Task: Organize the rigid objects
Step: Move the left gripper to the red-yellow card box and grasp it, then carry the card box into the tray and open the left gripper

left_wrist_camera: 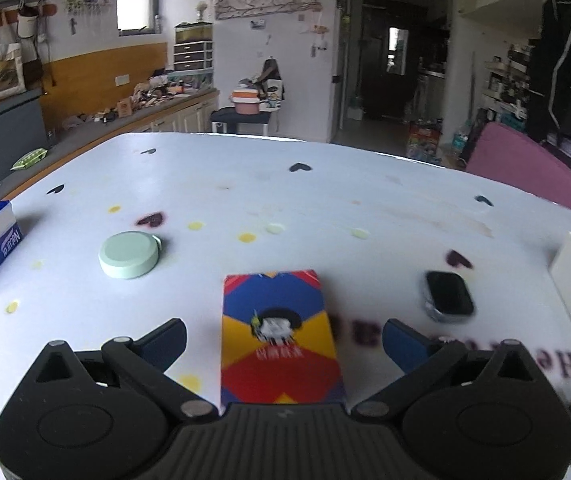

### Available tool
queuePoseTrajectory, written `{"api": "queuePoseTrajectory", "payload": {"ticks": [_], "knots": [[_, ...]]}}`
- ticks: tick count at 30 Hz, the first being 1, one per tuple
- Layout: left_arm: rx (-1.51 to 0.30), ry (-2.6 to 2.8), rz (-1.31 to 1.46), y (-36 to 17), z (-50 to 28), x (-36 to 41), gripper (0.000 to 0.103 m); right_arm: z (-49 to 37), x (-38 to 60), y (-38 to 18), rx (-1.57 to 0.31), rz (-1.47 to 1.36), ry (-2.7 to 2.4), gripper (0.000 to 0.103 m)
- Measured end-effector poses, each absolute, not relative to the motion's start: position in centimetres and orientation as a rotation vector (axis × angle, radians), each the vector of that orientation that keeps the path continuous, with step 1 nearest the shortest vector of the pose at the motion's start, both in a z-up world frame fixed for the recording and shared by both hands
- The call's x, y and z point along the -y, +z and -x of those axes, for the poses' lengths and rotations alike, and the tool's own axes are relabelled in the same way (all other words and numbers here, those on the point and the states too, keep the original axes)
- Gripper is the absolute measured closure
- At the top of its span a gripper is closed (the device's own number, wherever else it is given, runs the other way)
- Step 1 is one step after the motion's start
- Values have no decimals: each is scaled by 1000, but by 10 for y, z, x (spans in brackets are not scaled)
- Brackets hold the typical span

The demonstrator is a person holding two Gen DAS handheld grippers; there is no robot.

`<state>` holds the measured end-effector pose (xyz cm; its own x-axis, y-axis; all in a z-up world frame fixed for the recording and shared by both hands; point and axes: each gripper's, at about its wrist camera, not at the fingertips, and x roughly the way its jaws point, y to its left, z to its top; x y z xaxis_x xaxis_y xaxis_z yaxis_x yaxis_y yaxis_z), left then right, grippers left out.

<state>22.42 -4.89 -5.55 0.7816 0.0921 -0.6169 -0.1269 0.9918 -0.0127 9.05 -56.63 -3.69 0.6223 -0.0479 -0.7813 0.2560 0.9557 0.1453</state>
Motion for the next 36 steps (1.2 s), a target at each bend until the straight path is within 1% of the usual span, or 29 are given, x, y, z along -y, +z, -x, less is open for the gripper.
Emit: {"api": "queuePoseTrajectory", "payload": {"ticks": [1,3,5,9,11,15,17,24,28,31,36], "knots": [[-661,129,58,-57,-228,48,3,-90,566,-37,-884,-254,-177,98],[-667,138,60,-58,-235,45,11,-90,566,-37,-884,-254,-177,98],[-685,136,69,-60,-240,43,24,-90,566,-37,-884,-254,-177,98],[-692,130,28,-61,-240,48,30,-90,566,-37,-884,-253,-177,98],[-688,125,25,-61,-237,50,42,-90,566,-37,-884,-253,-177,98],[-694,108,36,-58,-233,53,43,-90,566,-37,-884,-253,-177,98],[-666,96,39,-50,-228,57,43,-90,566,-37,-883,-254,-177,98],[-497,-89,73,17,-200,99,43,-90,566,-37,-884,-250,-177,98],[-455,-249,104,45,-189,139,43,-90,566,-37,-882,-253,-176,98],[-470,-365,102,49,-185,175,43,-90,566,-37,-882,-253,-176,98],[-553,-505,63,27,-179,233,43,-90,566,-37,-881,-254,-175,98]]}}
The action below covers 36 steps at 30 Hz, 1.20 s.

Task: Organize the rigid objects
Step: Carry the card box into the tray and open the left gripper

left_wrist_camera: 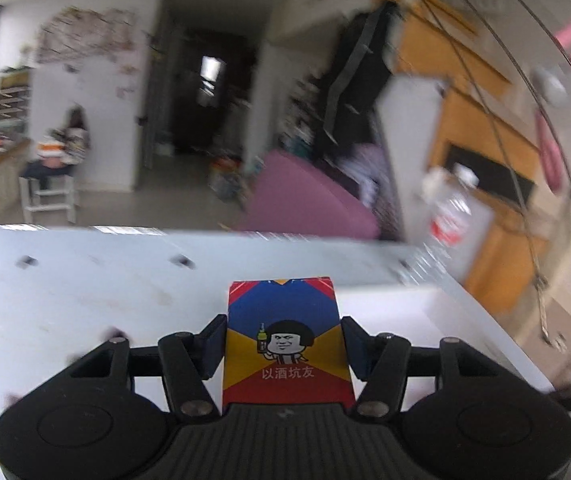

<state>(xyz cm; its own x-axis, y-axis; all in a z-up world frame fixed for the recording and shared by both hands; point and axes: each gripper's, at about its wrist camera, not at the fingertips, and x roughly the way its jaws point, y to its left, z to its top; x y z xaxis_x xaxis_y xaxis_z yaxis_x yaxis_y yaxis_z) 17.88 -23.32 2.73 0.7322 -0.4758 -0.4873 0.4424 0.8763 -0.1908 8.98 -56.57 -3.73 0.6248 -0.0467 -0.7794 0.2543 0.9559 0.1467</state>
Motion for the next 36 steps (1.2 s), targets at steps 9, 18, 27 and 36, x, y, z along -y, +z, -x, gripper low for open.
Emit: {"api": "queuePoseTrajectory", "payload": {"ticks": [9,18,27,36], "knots": [[-681,-569,0,-18,-176,286,43,-88,567,-38,-872,-263,-170,98],[-776,-562,-82,-47,-185,303,43,-88,567,-39,-869,-264,-169,98],[-834,-565,-114,-52,-188,304,43,-87,565,-38,-868,-266,-170,98],[-838,-588,-96,-50,-188,308,36,-87,566,-38,-868,-267,-170,98]]}}
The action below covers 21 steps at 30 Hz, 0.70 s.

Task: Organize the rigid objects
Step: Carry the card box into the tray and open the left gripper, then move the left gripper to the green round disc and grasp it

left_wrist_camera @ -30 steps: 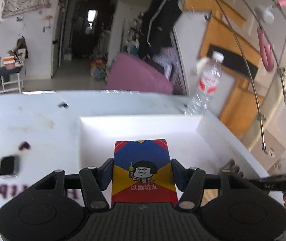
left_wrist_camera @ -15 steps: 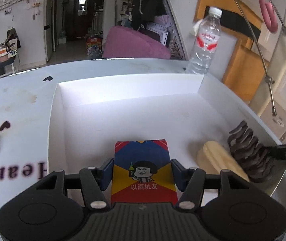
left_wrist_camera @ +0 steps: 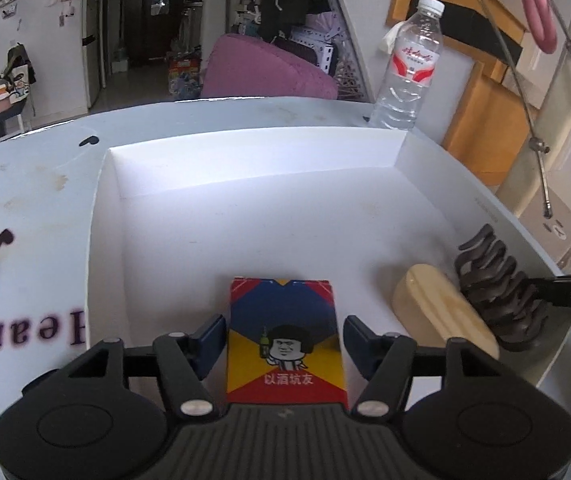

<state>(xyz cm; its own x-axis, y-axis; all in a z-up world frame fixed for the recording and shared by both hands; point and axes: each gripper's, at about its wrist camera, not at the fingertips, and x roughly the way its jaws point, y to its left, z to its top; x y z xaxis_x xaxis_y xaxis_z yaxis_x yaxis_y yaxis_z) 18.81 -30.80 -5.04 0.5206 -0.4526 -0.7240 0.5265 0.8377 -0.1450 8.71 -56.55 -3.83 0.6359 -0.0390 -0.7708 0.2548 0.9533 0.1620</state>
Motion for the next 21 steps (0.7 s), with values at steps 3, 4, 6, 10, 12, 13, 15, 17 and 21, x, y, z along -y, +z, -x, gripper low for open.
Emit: {"api": "queuePoseTrajectory", "payload": {"ticks": [3,4,6,10,12,13,15,17,21], "knots": [[-831,-603,-92,-45,-182,307,27,-87,565,-38,-868,-268,-170,98],[-826,-608,-94,-42,-179,307,24,-87,565,-38,-868,-268,-170,98],[-803,-601,-104,-34,-171,306,13,-87,565,-38,-868,-267,-170,98],[-747,-627,-110,-12,-156,297,9,-87,566,-39,-868,-265,-168,98],[-725,-624,-109,-1,-151,291,6,-87,566,-39,-869,-265,-168,98],[-713,-621,-109,4,-148,288,5,-87,566,-39,-869,-265,-169,98],[-697,-617,-108,14,-142,280,3,-87,567,-39,-869,-266,-168,98],[-677,-617,-104,22,-136,271,0,-87,566,-39,-868,-266,-168,98],[-645,-598,-103,31,-127,253,0,-87,566,-39,-868,-265,-169,98]]}}
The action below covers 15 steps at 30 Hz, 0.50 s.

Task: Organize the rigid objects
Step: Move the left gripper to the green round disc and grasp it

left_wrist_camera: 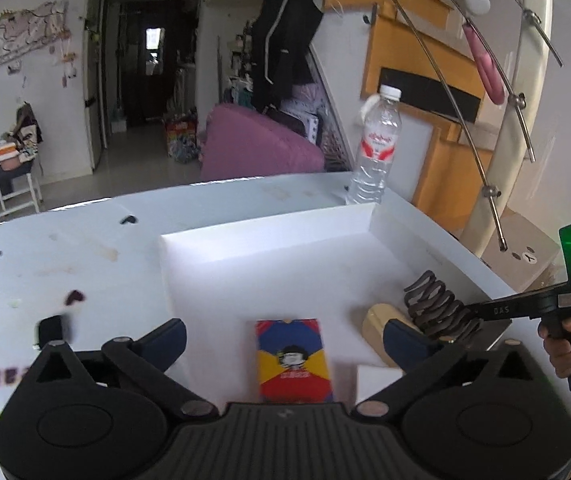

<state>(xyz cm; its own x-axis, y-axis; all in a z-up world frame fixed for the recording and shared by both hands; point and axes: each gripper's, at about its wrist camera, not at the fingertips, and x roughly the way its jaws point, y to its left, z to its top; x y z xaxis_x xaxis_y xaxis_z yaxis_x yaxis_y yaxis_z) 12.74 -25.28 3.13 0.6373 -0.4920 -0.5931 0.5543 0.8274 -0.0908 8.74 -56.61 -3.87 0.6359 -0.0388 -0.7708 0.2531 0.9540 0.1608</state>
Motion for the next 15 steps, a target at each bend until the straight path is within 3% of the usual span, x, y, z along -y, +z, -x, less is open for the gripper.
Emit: {"api": "queuePoseTrajectory", "payload": {"ticks": [15], "knots": [[-659,-332,-94,18,-126,154,0,-87,566,-39,-868,-266,-169,98]]}}
